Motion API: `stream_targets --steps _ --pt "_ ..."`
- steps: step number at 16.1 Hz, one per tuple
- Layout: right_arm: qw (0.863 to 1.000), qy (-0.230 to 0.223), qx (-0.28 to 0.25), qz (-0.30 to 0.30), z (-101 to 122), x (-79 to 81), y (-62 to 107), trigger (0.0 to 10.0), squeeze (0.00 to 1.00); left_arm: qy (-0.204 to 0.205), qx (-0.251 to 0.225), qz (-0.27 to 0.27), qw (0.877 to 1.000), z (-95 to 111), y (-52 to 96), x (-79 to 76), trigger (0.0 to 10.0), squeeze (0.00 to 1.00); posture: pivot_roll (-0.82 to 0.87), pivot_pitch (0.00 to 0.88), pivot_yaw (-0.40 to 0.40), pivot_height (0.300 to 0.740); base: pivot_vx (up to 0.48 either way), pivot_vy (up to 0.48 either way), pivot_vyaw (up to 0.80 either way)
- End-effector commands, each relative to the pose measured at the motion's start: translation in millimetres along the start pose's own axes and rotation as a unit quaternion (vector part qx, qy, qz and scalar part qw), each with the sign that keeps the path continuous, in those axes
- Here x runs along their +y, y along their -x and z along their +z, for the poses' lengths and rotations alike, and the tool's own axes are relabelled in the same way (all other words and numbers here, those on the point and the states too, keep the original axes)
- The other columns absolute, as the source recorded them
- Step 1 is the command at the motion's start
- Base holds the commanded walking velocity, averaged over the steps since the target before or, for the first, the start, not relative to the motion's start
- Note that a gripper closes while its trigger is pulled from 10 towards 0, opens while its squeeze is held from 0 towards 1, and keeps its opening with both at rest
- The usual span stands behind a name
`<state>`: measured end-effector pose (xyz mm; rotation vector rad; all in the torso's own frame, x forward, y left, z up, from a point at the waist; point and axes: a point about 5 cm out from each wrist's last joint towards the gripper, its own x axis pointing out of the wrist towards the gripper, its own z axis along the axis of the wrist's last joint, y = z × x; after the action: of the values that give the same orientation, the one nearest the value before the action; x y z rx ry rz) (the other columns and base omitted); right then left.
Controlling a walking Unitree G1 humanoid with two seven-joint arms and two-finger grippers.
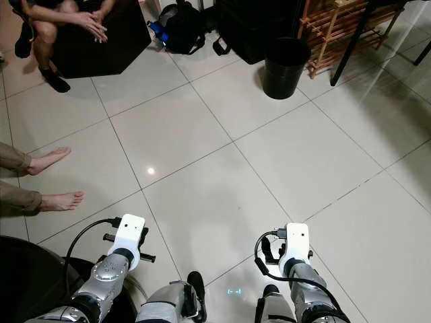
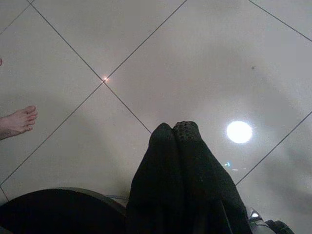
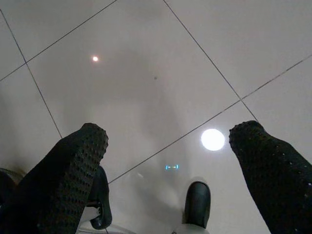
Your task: Picking trash to rubbish bin
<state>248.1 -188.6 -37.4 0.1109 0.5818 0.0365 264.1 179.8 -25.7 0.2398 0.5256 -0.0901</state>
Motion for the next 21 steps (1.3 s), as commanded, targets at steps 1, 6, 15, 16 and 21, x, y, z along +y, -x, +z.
stream_targets --steps 1,6,15,16,21 --pt "1.0 -0.008 -0.003 -0.001 -3.9 0.9 1.7 10.0 0.0 0.008 0.012 0.006 1.0 -6.4 2.2 2.7 10.0 0.0 0.08 0.246 0.129 0.74 0.259 0.0 0.0" --pt "0.992 -0.026 -0.12 -0.011 41.8 -1.7 -5.4 10.0 0.0 0.033 -0.086 0.025 0.995 38.0 -8.4 10.1 10.0 0.0 0.07 0.235 0.134 0.74 0.101 0.0 0.0" --pt "0.959 -0.074 -0.272 0.015 113.8 8.9 -9.1 10.0 0.0 0.036 -0.181 -0.004 0.983 90.4 -15.8 5.8 10.0 1.0 0.07 0.224 0.133 0.74 0.0 0.0 0.0" --pt "0.959 -0.075 -0.274 0.014 115.4 8.6 -9.1 10.0 0.0 0.039 -0.183 -0.005 0.982 92.2 -16.1 4.9 10.0 1.0 0.07 0.227 0.133 0.74 0.0 0.0 0.0" --pt "0.959 -0.072 -0.272 0.019 116.7 9.0 -9.2 10.0 0.0 0.047 -0.189 -0.008 0.981 95.0 -16.0 5.6 10.0 1.0 0.07 0.244 0.13 0.74 0.0 0.0 0.0"
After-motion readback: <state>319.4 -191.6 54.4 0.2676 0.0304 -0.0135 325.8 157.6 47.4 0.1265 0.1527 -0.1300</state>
